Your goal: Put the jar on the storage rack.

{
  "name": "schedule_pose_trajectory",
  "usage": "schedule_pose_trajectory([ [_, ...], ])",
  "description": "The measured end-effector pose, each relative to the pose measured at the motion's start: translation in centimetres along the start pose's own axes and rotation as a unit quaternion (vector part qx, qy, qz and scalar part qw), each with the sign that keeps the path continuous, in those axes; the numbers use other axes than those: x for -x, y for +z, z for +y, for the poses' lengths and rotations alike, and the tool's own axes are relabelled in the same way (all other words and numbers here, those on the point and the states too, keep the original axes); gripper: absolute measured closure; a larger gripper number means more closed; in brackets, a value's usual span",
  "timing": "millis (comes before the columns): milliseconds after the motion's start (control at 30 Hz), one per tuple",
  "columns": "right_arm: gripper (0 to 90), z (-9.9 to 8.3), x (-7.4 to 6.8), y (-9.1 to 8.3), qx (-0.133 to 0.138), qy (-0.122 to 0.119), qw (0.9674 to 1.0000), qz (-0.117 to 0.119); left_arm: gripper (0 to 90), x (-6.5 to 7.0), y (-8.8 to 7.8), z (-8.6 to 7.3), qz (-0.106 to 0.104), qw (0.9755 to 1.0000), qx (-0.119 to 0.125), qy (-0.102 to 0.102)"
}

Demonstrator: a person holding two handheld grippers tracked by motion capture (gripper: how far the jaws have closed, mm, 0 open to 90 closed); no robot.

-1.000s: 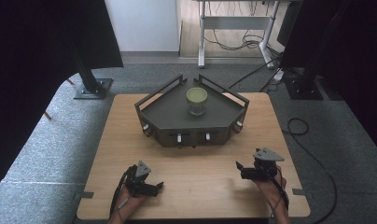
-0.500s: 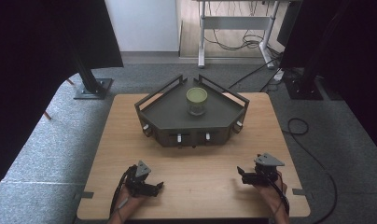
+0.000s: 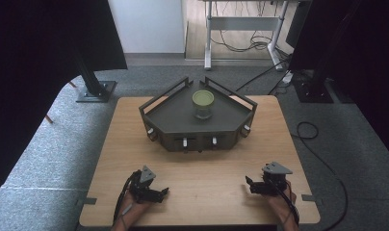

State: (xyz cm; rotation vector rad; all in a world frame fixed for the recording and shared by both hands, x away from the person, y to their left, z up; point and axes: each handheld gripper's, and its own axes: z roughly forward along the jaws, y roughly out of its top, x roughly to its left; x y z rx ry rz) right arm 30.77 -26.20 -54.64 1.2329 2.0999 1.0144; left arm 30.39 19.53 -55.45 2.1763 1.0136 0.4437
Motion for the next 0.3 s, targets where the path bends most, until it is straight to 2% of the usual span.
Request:
schedule_pose_trajectory([
  [300, 2.0, -0.75, 0.07, 0.33, -0.028, 0.007, 0.9996, 0.002, 2.0, 0.00, 0.00, 0.00, 0.000, 1.0000, 0.000, 0.000],
])
